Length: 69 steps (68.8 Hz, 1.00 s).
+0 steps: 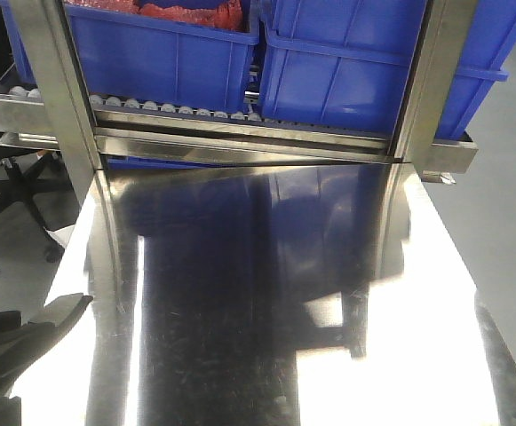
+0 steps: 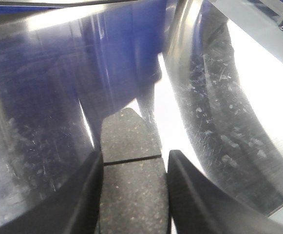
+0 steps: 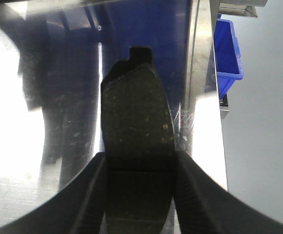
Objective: Move and align brake pads A on conveyor
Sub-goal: 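Lift the pad with the right gripper and pull it back, then drive the base away from the steel table and turn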
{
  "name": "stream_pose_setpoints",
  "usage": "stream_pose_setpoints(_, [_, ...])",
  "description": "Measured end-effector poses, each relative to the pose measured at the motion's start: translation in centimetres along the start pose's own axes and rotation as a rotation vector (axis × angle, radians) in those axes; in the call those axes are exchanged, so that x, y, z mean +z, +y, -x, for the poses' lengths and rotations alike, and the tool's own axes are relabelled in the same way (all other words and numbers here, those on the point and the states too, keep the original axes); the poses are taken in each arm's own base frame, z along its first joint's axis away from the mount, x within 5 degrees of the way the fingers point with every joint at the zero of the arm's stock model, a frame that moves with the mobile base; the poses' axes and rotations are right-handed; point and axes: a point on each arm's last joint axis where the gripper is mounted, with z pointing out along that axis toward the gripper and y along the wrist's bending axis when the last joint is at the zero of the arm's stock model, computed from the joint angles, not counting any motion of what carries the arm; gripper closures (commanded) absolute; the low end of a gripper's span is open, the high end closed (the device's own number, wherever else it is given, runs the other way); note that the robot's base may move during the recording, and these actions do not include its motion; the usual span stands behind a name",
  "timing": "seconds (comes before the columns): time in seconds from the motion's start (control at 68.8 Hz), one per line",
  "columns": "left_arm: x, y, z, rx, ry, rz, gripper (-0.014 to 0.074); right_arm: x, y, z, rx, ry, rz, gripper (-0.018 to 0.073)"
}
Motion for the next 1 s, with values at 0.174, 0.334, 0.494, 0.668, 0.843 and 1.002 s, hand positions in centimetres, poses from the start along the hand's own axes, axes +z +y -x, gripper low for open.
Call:
stream_pose_setpoints(0.174, [0.00, 0.00, 0.00, 0.000, 0.000, 0.000, 0.0603, 0.00, 0.00, 0.00, 0.000, 0.000, 0.000, 0.0565])
stream_pose_setpoints(0.334, [0.00, 0.00, 0.00, 0.000, 0.000, 0.000, 0.0603, 0.00, 0.00, 0.00, 0.000, 0.000, 0.000, 0.0565])
stream_pose_setpoints(0.494, [0.00, 0.00, 0.00, 0.000, 0.000, 0.000, 0.0603, 0.00, 0.00, 0.00, 0.000, 0.000, 0.000, 0.0565])
stream_pose_setpoints(0.668, [0.00, 0.00, 0.00, 0.000, 0.000, 0.000, 0.0603, 0.00, 0.00, 0.00, 0.000, 0.000, 0.000, 0.0565])
stream_pose_setpoints(0.843, [0.00, 0.00, 0.00, 0.000, 0.000, 0.000, 0.0603, 0.00, 0.00, 0.00, 0.000, 0.000, 0.000, 0.0565])
stream_pose_setpoints(1.002, [0.00, 0.00, 0.00, 0.000, 0.000, 0.000, 0.0603, 0.00, 0.00, 0.00, 0.000, 0.000, 0.000, 0.0565])
